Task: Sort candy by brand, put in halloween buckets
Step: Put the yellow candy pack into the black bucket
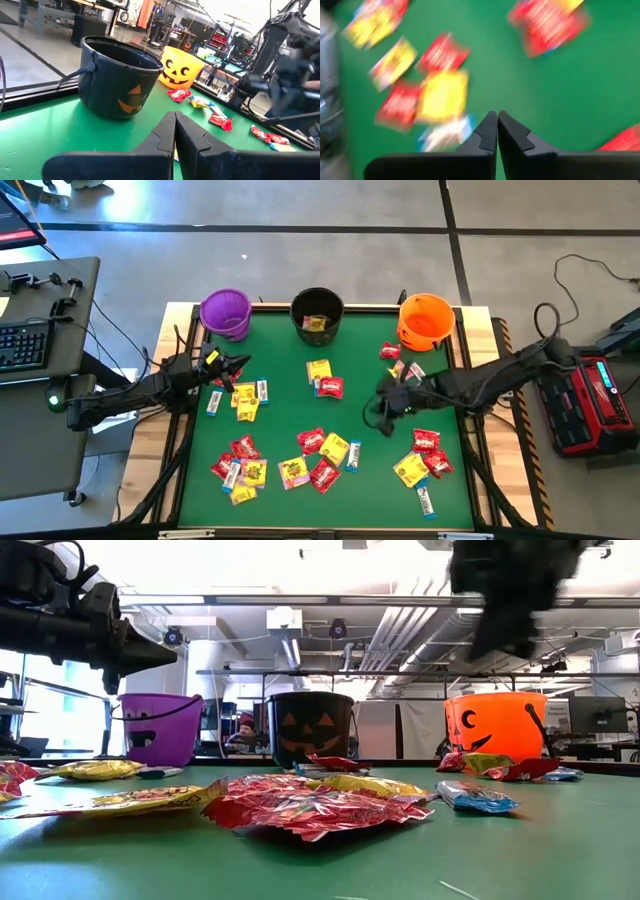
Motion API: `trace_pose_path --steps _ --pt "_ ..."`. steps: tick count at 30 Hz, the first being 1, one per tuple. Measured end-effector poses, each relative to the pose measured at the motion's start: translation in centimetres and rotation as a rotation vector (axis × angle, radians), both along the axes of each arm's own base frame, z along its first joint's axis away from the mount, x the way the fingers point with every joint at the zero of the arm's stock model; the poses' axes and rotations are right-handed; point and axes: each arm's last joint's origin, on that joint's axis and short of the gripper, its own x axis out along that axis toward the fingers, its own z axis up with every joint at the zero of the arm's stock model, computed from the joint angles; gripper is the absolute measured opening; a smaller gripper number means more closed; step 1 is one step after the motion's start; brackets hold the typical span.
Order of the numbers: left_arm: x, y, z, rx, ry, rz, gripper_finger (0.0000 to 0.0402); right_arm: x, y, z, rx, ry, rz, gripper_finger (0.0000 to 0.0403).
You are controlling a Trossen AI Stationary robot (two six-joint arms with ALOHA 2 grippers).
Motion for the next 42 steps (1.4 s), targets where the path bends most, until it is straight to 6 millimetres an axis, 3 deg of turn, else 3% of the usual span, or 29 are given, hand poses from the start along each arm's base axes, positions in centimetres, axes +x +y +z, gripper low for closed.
trace_pose_path --steps 7,12,16,25,34,42 --pt "0.0 0.0 0.0 -0.015 -0.009 0.002 0.0001 -2.3 3.4 -2.9 0.243 0.232 0.195 0.0101" --pt "0.0 0.0 0.0 -0.023 -0.012 0.003 0.0001 -3.6 4.1 -4.6 0.253 0.344 0.266 0.0171" --pt "0.0 0.0 0.0 -0.023 -0.012 0.004 0.0001 -4.1 4.2 -5.7 0.215 0.384 0.320 0.0196" --pt "0.0 0.0 0.0 -0.022 -0.012 0.004 0.0001 -4.0 5.5 -8.2 0.015 0.413 0.597 0.0200" --pt "0.0 0.0 0.0 -0.023 -0.012 0.002 0.0001 -3.6 6.1 -9.1 -0.071 0.388 0.677 0.0197" --pt "0.1 -0.2 -0.1 -0.072 -0.020 -0.073 0.0001 -3.6 6.3 -9.1 -0.030 0.384 0.690 0.0126"
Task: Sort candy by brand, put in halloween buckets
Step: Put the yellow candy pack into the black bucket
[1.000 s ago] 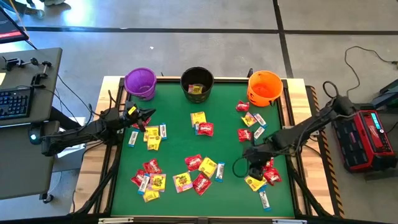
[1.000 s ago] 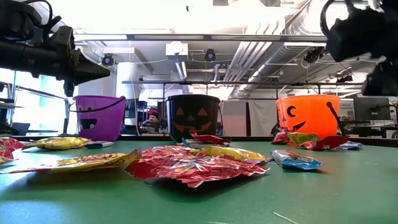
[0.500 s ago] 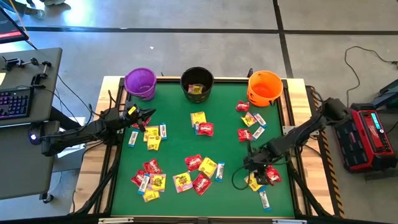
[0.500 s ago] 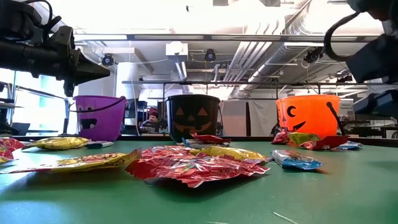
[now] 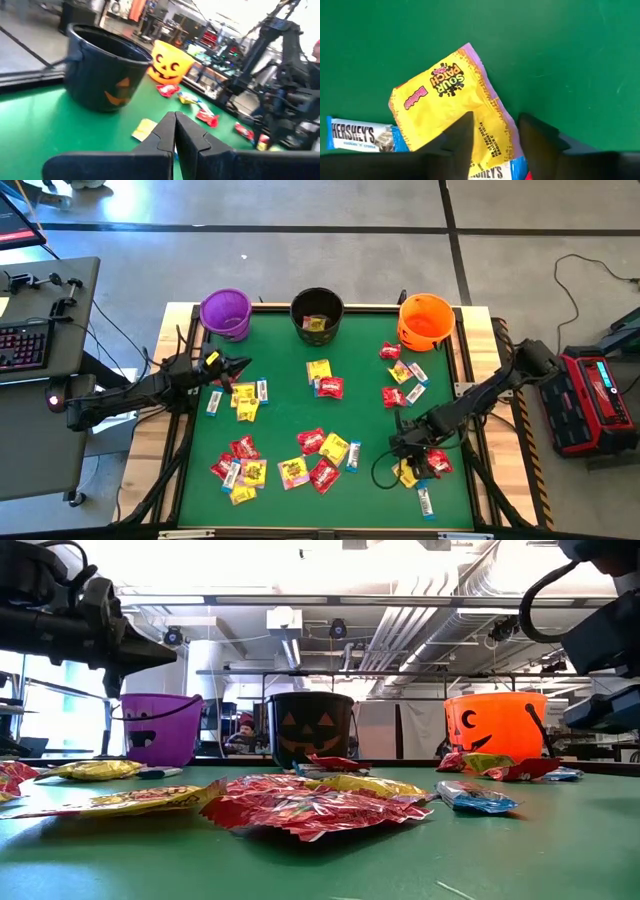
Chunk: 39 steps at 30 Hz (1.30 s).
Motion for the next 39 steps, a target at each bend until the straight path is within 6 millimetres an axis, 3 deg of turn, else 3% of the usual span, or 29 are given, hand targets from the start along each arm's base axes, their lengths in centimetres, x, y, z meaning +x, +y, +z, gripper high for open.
trace_pose_path --steps 8,17,23,27,30,34,39 --pt "0.1 -0.2 0.0 -0.012 0.001 -0.082 0.0000 0.3 -0.1 0.1 0.070 0.040 -0.073 0.0008" --pt "0.1 -0.4 -0.1 0.051 0.023 -0.135 0.0000 0.9 -0.3 0.8 0.147 0.030 -0.218 0.0003" --pt "0.2 -0.6 0.1 0.061 0.005 -0.233 0.0003 1.6 -0.1 3.6 0.173 -0.013 -0.282 0.0003" --pt "0.2 -0.7 0.1 0.037 -0.003 -0.240 0.0003 1.6 -0.2 4.9 0.114 0.042 -0.322 0.0020" --pt "0.2 -0.7 0.1 0.036 -0.001 -0.240 0.0003 1.8 0.0 5.6 0.125 0.056 -0.316 0.0056" --pt "0.3 -0.6 0.0 0.020 0.004 -0.231 0.0003 1.9 0.1 5.4 0.148 0.072 -0.328 0.0125" --pt "0.4 -0.6 -0.1 -0.001 0.019 -0.229 0.0003 2.3 0.3 3.8 0.089 0.108 -0.292 0.0194"
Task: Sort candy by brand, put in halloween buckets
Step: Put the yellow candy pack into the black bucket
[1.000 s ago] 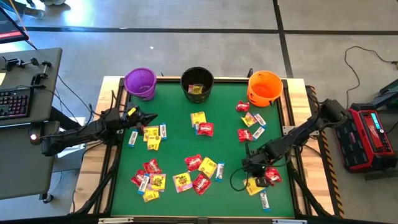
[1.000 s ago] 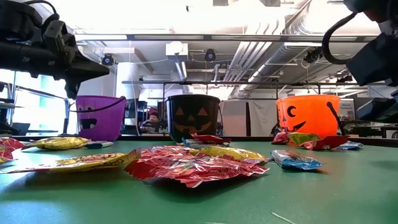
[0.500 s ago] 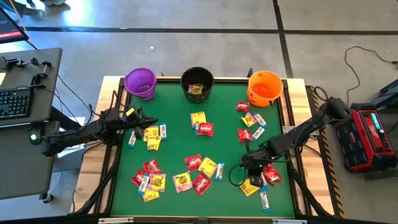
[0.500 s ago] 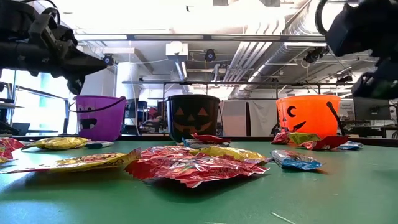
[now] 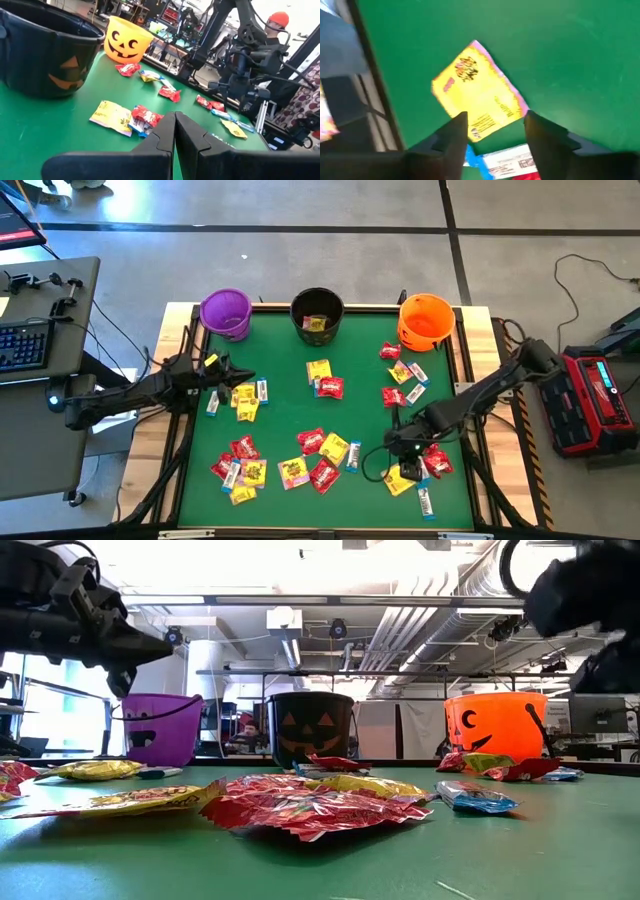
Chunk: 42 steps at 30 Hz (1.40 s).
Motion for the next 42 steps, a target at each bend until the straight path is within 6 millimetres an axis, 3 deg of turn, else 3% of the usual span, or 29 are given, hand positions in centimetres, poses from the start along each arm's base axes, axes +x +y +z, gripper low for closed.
trace_pose_path --steps 7,14,18,23,25,32,36,38,42 --pt "0.2 0.1 -0.4 -0.020 0.041 0.019 0.0003 0.7 0.2 -3.3 -0.103 0.091 0.034 0.0212" --pt "0.3 0.2 -0.5 -0.032 0.057 0.032 0.0003 0.6 0.9 -4.2 -0.174 0.077 0.089 0.0191" --pt "0.3 0.3 -0.6 -0.033 0.065 0.061 0.0003 0.6 0.6 -4.3 -0.217 0.085 0.055 0.0139" --pt "0.3 0.3 -0.6 -0.033 0.068 0.067 0.0003 0.9 0.2 -4.1 -0.233 0.087 0.038 0.0035" --pt "0.3 0.3 -0.6 -0.033 0.068 0.067 0.0003 1.1 0.1 -3.8 -0.246 0.089 0.040 0.0010" --pt "0.3 0.3 -0.7 -0.034 0.079 0.079 0.0003 2.2 -1.5 -1.1 -0.291 0.042 -0.034 0.0002" --pt "0.3 0.3 -0.8 -0.037 0.090 0.079 0.0003 2.5 -2.1 0.9 -0.242 -0.010 -0.115 0.0022" --pt "0.4 0.4 -0.9 -0.039 0.098 0.079 0.0003 2.7 -1.6 1.6 -0.217 -0.040 -0.114 0.0042" --pt "0.5 0.4 -1.1 -0.042 0.119 0.079 0.0003 2.5 1.2 2.3 -0.178 -0.126 -0.022 0.0106"
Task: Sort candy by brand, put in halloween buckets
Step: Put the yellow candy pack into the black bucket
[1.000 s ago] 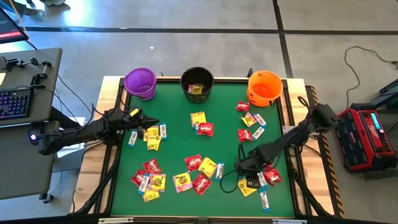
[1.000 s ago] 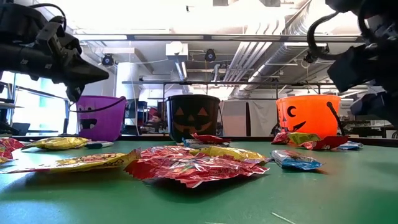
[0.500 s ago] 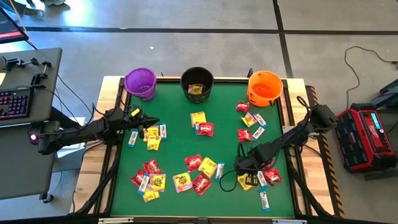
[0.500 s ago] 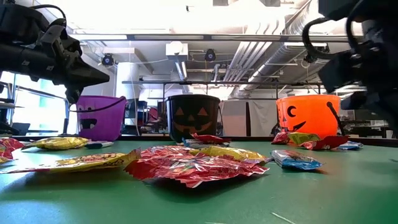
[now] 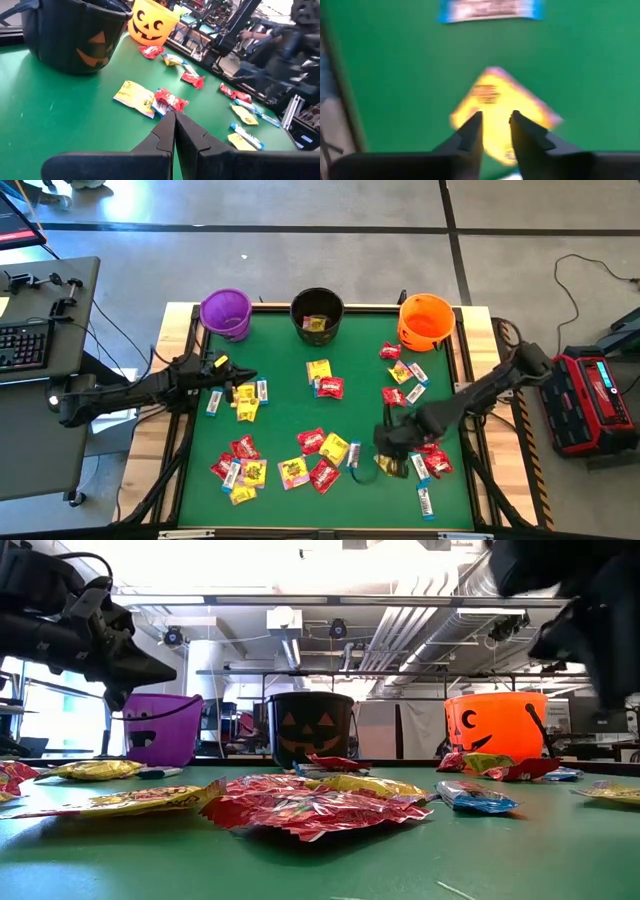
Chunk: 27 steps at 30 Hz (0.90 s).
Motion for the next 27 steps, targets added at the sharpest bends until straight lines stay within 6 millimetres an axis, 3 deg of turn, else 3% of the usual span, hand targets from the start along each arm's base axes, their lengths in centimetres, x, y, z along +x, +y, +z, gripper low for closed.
trace_pose_path --steps 5,9,19,27 --pt "0.1 0.0 -0.3 -0.008 0.026 -0.002 0.0003 -0.8 3.4 -0.7 -0.056 -0.070 0.091 0.0187" --pt "0.2 0.0 -0.4 0.027 0.053 -0.016 0.0003 -1.7 5.5 -2.4 -0.148 -0.067 0.163 0.0220" --pt "0.3 0.1 -0.8 0.029 0.091 -0.021 0.0003 -2.9 7.1 -5.8 -0.458 -0.075 0.320 0.0222" --pt "0.4 0.1 -1.0 0.038 0.123 -0.026 0.0003 -2.8 7.2 -6.3 -0.513 -0.097 0.360 0.0222"
